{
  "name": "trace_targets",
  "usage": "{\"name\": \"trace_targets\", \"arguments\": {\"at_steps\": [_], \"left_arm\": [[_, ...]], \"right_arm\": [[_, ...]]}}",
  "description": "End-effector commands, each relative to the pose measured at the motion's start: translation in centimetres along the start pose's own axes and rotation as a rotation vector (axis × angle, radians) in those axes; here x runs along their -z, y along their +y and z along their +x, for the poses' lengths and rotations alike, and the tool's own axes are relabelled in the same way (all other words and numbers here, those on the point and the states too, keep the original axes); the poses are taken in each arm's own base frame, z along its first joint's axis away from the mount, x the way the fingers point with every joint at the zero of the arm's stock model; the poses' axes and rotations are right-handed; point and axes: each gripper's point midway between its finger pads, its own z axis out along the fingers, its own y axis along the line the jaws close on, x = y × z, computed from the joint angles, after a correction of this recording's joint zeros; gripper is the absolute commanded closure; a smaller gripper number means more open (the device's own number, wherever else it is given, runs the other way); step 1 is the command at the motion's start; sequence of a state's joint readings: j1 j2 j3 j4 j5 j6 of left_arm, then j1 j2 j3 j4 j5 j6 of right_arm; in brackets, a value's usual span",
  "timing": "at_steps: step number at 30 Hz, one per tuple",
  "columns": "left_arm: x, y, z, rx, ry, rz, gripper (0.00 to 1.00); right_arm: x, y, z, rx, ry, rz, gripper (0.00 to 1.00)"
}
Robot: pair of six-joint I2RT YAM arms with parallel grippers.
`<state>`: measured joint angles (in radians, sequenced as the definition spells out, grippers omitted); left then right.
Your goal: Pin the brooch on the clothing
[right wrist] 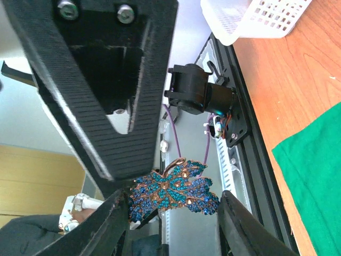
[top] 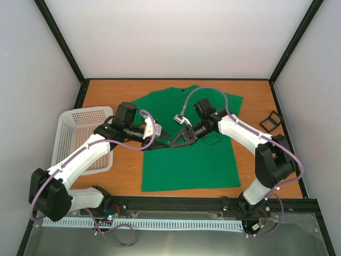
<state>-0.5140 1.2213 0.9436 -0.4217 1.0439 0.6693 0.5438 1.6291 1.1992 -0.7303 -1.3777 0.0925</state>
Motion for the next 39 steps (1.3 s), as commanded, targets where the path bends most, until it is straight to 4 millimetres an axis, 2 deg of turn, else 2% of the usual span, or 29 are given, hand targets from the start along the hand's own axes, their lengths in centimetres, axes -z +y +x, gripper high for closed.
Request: {"name": "trace_targets", "arguments": {"at_steps": [1, 6, 17, 22, 28, 31, 34, 36, 39], "left_arm": [[0.0, -0.1, -1.8, -0.091, -0.021, 0.023, 0.66], [-0.3, -0.2, -1.4, -0.096, 0.001, 0.029, 0.74], [-0.4, -0.6, -0.3, -0.088, 0.028, 0.032, 0.76], [-0.4, -0.3, -0.2, -0.092, 0.037, 0.028, 0.83], [-0.4, -0.1, -0.4, -0.100, 0.043, 0.016, 0.99], [-0.2, 0.2, -0.5, -0.083, 0.052, -0.014, 0.99], [0.0, 0.4, -1.3, -0.033, 0.030, -0.041, 0.99], [0.2, 0.9, -1.8, 0.035, 0.008, -0.075, 0.99], [0.6, 1.8, -3.3, 0.162, -0.051, -0.134, 0.99]], "right_arm": [[-0.4, 0.8, -0.3, 0.023, 0.015, -0.030, 0.66], [-0.5, 0.9, -0.3, 0.024, 0.018, -0.034, 0.66], [-0.4, 1.4, -0.2, 0.034, 0.017, -0.052, 0.66], [-0.4, 1.5, -0.1, 0.035, 0.016, -0.056, 0.67], [-0.4, 1.5, -0.2, 0.041, 0.017, -0.054, 0.67], [-0.3, 1.4, -0.5, 0.069, 0.019, 0.003, 0.57], [0.6, 0.9, -1.0, 0.080, -0.009, 0.131, 0.33], [2.1, 1.3, -1.9, 0.117, -0.078, 0.187, 0.23], [5.5, 1.4, -2.8, 0.146, -0.204, 0.300, 0.11]]}}
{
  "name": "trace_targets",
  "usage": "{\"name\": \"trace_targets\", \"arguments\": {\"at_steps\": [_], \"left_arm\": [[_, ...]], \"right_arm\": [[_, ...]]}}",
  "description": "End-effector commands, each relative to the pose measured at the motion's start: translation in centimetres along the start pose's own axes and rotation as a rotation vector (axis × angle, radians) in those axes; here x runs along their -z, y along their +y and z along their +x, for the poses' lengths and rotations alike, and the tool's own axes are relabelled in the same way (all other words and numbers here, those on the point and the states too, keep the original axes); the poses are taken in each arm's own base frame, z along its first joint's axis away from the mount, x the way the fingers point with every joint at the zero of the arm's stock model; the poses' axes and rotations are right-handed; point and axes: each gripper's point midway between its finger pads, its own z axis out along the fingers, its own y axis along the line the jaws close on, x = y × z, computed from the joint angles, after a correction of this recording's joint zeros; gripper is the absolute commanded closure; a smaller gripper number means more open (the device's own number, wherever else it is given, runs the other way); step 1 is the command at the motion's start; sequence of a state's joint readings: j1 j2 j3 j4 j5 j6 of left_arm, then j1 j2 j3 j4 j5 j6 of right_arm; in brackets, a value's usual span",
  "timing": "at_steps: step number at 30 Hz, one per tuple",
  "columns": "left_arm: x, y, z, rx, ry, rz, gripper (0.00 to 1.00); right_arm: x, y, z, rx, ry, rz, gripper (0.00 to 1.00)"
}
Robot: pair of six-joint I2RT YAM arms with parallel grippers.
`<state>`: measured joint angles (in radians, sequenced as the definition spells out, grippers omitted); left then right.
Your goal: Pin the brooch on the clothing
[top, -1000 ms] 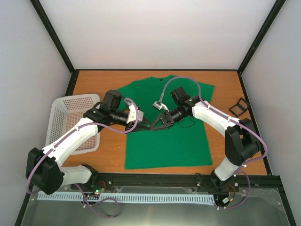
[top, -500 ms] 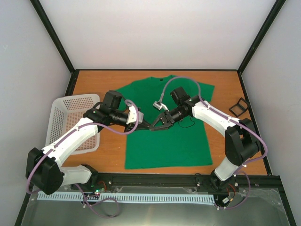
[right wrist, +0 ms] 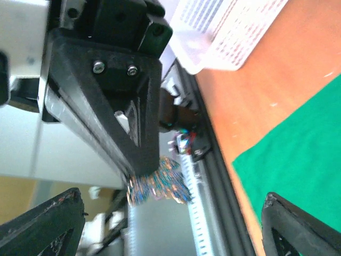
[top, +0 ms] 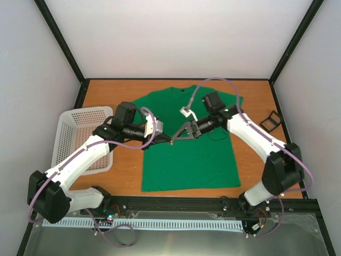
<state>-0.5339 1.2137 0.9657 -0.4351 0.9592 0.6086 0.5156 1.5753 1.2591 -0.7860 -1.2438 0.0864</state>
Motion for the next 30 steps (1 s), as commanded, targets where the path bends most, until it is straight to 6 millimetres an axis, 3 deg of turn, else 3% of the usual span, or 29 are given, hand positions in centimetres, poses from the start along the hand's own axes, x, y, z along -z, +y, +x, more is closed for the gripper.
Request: {"name": "trace_targets", "arguments": {"at_steps": [1, 4, 8, 11, 14, 16, 20, 26, 30], "left_arm": [[1.0, 1.2, -3.7, 0.162, -0.117, -0.093, 0.99], [2.3, 2.8, -5.8, 0.259, -0.214, -0.204, 0.99], [5.0, 6.1, -9.1, 0.480, -0.368, -0.385, 0.99], [6.9, 8.6, -10.5, 0.712, -0.491, -0.492, 0.99], [7.7, 10.2, -11.4, 0.887, -0.585, -0.506, 0.99], [7.6, 10.9, -11.9, 0.971, -0.618, -0.487, 0.99], [7.7, 11.4, -13.2, 1.040, -0.648, -0.456, 0.99], [7.5, 10.7, -13.6, 1.008, -0.670, -0.403, 0.99], [6.8, 10.1, -14.0, 0.967, -0.669, -0.334, 0.99]], "right_arm": [[5.0, 0.0, -2.0, 0.090, -0.192, 0.217, 0.08], [7.6, -0.5, -2.4, 0.123, -0.265, 0.390, 0.00], [10.6, 0.2, -4.0, 0.164, -0.363, 0.595, 0.00], [12.9, 1.2, -5.4, 0.190, -0.477, 0.702, 0.00], [15.9, 1.0, -6.6, 0.086, -0.663, 0.801, 0.00], [15.6, 2.4, -7.5, 0.110, -0.690, 0.697, 0.00], [12.0, 6.4, -9.5, 0.171, -0.599, 0.334, 0.00], [9.3, 8.7, -10.1, 0.169, -0.517, 0.086, 0.00], [7.8, 9.2, -10.7, 0.154, -0.483, -0.005, 0.14]]}}
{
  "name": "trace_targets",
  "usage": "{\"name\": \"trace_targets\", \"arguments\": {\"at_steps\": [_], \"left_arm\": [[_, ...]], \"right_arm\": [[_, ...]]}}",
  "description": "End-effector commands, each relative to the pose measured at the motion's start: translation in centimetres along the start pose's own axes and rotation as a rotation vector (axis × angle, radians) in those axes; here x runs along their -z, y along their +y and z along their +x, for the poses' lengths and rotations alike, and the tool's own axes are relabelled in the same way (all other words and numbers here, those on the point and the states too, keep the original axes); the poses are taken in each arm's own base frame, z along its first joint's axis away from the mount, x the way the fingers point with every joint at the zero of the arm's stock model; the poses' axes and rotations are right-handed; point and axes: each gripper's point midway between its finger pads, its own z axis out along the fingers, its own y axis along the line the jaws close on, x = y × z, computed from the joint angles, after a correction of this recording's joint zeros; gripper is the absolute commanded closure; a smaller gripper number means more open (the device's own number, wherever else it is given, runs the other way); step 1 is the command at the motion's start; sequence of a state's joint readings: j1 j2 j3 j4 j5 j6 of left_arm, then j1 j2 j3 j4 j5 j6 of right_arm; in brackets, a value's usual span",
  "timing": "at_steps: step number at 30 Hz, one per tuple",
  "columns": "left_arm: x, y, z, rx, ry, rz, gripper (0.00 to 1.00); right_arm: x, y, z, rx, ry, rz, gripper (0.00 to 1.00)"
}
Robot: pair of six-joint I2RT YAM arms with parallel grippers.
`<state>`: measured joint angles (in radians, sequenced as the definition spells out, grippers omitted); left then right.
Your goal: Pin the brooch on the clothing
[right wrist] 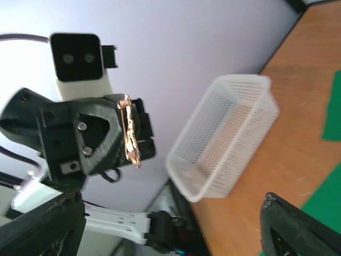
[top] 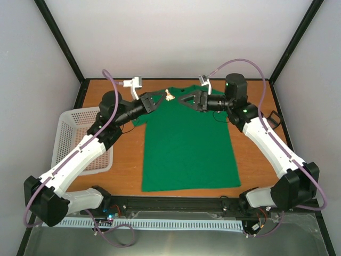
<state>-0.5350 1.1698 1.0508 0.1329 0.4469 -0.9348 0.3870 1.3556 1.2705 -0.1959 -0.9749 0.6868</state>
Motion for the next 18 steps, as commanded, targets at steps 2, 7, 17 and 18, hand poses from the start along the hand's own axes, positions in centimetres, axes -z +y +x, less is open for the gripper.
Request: {"name": "trace_targets", "arguments": {"at_steps": [2, 7, 17, 18], "left_arm": [[-0.2, -2.7, -0.2, -0.036, 0.008, 0.137, 0.99], [-0.3, -3.5, -0.1, -0.104, 0.018, 0.180, 0.99], [0.3, -5.0, 0.0, -0.243, 0.001, 0.251, 0.99], [0.4, -5.2, 0.0, -0.252, 0.001, 0.259, 0.99]], "right_arm": [[-1.4, 3.5, -0.4, -0.004, 0.036, -0.184, 0.18], [-1.7, 4.2, -0.9, -0.017, 0.029, -0.227, 0.36], [-2.0, 3.9, -1.3, -0.089, 0.017, -0.225, 0.53], [-2.1, 3.8, -1.3, -0.097, 0.018, -0.227, 0.53]]}}
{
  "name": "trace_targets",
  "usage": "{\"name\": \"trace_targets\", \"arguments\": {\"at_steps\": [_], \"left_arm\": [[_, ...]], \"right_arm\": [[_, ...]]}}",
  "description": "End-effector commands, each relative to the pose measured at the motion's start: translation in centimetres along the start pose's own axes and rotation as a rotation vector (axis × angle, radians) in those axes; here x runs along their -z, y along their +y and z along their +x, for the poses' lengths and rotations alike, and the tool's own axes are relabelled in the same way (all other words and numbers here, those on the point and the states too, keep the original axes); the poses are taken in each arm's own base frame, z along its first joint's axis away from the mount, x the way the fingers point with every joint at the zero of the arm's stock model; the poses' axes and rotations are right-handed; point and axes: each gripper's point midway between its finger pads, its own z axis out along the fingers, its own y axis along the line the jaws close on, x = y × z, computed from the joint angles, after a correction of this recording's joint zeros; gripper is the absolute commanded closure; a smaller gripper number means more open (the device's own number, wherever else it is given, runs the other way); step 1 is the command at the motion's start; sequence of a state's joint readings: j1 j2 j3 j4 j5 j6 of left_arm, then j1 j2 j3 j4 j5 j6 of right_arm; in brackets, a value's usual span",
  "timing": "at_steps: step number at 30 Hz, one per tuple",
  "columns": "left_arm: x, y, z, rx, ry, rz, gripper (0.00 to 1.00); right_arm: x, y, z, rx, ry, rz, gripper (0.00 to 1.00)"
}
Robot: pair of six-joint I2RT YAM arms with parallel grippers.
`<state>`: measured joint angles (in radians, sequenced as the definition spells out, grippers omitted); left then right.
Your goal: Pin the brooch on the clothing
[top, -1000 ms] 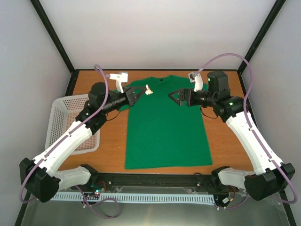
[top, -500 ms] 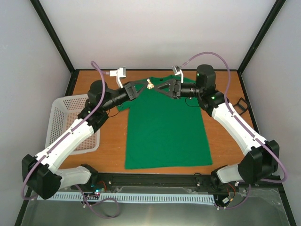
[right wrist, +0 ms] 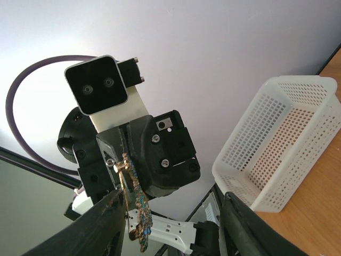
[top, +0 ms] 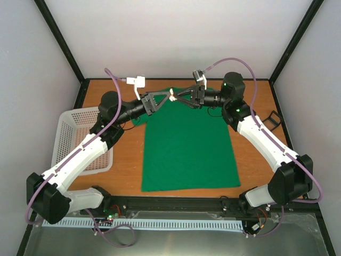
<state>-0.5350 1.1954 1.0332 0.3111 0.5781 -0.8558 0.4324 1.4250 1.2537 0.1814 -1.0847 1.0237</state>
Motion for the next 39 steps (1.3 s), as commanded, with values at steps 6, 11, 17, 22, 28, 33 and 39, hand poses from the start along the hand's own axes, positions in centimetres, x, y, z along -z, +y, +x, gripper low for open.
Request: {"name": "trace_targets", "arguments": {"at_steps": [6, 11, 17, 22, 28, 33, 39], "left_arm": [[0.6, -2.9, -0.9, -0.147, -0.028, 0.096, 0.99], [0.6, -3.4, -0.9, -0.161, -0.028, 0.116, 0.99], [0.6, -3.6, -1.1, -0.182, -0.029, 0.120, 0.99], [0.6, -3.3, -1.3, -0.205, -0.040, 0.094, 0.99], [1.0, -3.5, -1.1, -0.285, -0.046, 0.099, 0.99], [1.5, -4.5, -0.8, -0.393, -0.051, 0.145, 0.99], [3.1, -7.6, 0.6, -0.643, -0.075, 0.321, 0.99]], "right_arm": [[-0.4, 0.0, 0.0, -0.039, 0.002, -0.020, 0.53], [-0.6, -0.6, 0.5, -0.058, 0.022, -0.010, 0.53], [-1.2, -0.9, 1.3, -0.074, 0.053, -0.003, 0.53], [-0.6, -0.1, 1.8, -0.035, 0.068, 0.012, 0.50], [2.3, 1.5, 2.4, 0.076, -0.001, 0.055, 0.30], [4.4, 0.8, 3.7, 0.187, -0.007, 0.123, 0.26], [6.0, 2.0, 3.6, 0.537, -0.080, 0.220, 0.26]]}}
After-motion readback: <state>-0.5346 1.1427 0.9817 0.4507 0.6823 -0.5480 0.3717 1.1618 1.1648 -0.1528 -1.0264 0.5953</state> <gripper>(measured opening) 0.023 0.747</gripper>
